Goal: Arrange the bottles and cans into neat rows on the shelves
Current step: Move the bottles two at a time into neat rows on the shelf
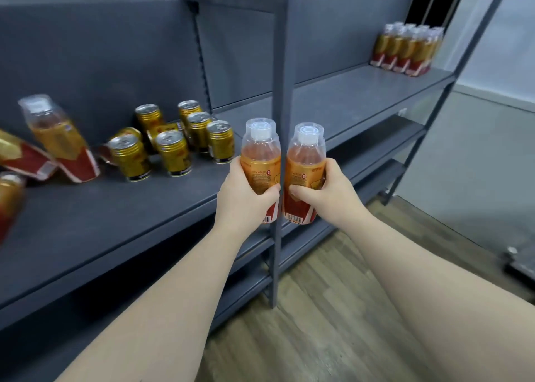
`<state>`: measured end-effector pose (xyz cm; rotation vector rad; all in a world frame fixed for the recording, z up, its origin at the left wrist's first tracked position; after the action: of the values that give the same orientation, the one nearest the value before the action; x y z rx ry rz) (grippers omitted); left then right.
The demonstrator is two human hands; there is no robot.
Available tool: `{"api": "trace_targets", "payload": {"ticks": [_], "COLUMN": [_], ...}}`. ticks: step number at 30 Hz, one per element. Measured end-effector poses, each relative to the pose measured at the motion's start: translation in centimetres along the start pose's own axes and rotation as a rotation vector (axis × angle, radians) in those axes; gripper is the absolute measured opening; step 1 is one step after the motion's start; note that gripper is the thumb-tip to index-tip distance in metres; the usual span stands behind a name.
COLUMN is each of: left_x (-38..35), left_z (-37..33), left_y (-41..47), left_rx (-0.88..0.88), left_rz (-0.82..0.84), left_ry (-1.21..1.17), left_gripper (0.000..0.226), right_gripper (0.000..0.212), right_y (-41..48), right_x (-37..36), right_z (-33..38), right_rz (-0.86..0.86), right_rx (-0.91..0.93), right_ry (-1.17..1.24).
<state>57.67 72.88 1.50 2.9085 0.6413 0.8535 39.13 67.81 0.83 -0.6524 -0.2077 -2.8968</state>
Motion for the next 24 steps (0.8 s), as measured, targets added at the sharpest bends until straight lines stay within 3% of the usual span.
{"api": "trace_targets", "payload": {"ticks": [9,24], "left_x": [-12.5,-31.4], "left_z": [-6.7,-16.9], "left_y": [-0.1,0.9], "left_rx": [-0.085,-0.257], "left_rz": [0.124,0.379], "left_ry": [-0.024,-0.005], "left_gripper": [0.069,0.077], "right_gripper": [0.057,0.058], "right_y": [-0.5,-1.6], "right_x": [12.4,29.5], "right_z": [-6.8,-16.2], "right_rz": [-0.139,-0.440], "right_rx": [-0.061,-0.238], "right_ry": [0.017,0.023]}}
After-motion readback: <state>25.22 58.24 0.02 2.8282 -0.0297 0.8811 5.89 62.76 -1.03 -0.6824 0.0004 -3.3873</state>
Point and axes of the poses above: each hand's wrist, its own y-axis towards the middle knuckle, its own x-axis out of the back of the hand, z = x × y, the point moved 10 cm from there along y, towards the middle knuckle
